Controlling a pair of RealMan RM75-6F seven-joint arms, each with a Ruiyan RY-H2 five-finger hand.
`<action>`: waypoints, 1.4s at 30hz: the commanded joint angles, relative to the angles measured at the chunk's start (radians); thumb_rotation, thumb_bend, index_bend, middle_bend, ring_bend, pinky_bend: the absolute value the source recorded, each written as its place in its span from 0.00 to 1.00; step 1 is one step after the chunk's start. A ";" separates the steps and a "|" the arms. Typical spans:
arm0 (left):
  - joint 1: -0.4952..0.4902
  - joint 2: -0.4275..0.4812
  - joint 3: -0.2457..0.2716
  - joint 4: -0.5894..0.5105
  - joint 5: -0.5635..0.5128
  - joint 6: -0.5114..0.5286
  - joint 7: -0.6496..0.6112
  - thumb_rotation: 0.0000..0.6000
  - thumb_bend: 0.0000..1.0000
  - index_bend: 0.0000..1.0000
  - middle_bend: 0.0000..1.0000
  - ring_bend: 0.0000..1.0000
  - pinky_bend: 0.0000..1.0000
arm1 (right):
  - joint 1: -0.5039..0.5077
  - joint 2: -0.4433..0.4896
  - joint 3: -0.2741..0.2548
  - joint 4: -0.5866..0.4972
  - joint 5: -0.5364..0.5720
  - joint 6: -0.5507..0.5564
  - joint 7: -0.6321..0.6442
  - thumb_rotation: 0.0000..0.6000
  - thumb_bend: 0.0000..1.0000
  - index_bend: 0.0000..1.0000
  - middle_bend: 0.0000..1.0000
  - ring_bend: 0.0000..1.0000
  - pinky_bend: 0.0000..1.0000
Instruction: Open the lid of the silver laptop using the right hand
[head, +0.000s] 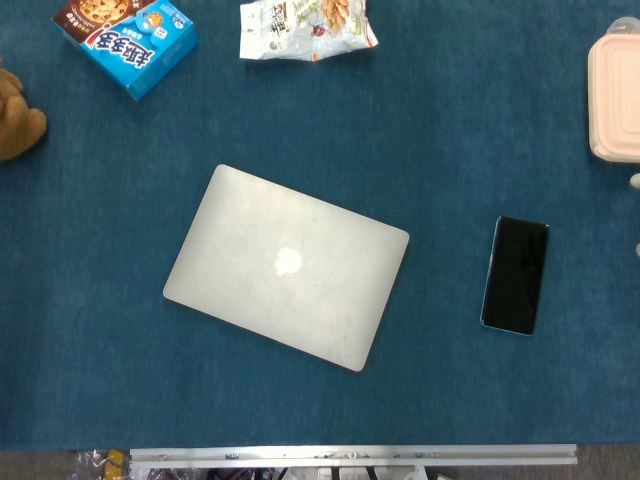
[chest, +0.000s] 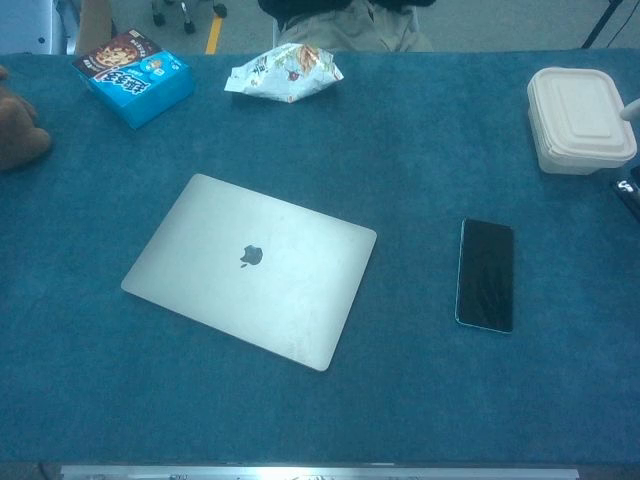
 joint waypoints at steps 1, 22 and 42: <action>-0.003 0.000 -0.001 0.002 -0.003 -0.005 0.000 1.00 0.34 0.29 0.28 0.23 0.19 | 0.004 -0.006 -0.002 0.001 -0.004 -0.003 0.005 1.00 0.16 0.30 0.28 0.23 0.38; 0.007 0.011 0.005 0.010 0.007 0.013 -0.017 1.00 0.34 0.29 0.28 0.23 0.19 | 0.190 -0.128 -0.039 -0.053 -0.156 -0.195 0.020 1.00 0.10 0.27 0.26 0.20 0.32; 0.013 0.015 0.006 0.023 0.003 0.016 -0.040 1.00 0.34 0.29 0.28 0.23 0.19 | 0.373 -0.372 -0.001 -0.092 -0.054 -0.461 -0.188 1.00 0.02 0.00 0.02 0.00 0.06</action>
